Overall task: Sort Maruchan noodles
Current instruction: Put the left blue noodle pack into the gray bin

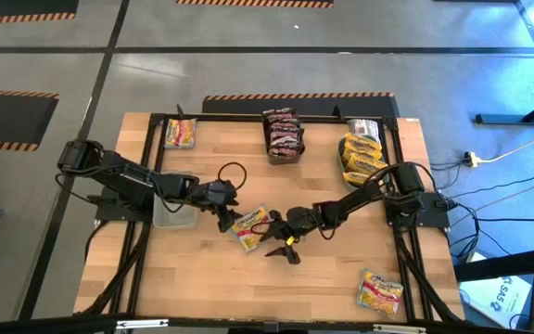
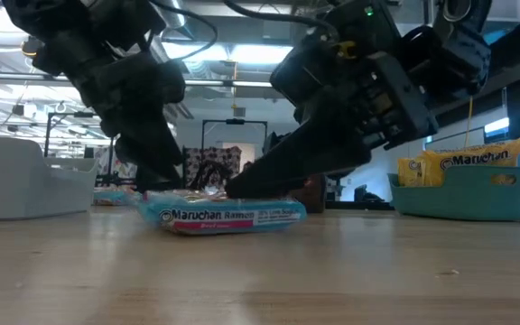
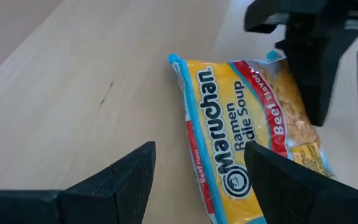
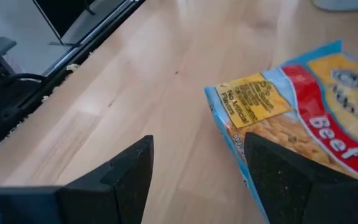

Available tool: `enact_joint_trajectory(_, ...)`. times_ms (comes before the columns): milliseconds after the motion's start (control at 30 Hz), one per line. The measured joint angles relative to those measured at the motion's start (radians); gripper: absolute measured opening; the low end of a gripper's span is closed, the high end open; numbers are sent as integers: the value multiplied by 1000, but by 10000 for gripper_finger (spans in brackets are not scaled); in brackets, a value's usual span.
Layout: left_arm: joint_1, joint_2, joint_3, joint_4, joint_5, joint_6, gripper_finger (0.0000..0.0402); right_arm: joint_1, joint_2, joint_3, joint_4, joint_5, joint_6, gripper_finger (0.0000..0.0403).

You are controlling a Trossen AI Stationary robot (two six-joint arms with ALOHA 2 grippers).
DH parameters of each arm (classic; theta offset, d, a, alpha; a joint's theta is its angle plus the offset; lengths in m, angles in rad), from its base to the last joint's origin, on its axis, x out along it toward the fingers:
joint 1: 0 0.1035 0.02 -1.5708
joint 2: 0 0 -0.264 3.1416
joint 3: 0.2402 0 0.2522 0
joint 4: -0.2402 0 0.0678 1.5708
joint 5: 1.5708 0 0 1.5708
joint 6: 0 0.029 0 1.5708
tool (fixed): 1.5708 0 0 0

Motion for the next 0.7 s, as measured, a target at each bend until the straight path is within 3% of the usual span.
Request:
enact_joint_trajectory(533, 16, 5, -5, 9, 23, -167, 242, -4, 4, -1, -48, -6, 50, 243)
enact_joint_trajectory(700, 18, 5, -6, 85, 49, -207, 242, -4, 4, -1, -45, -6, 45, 243)
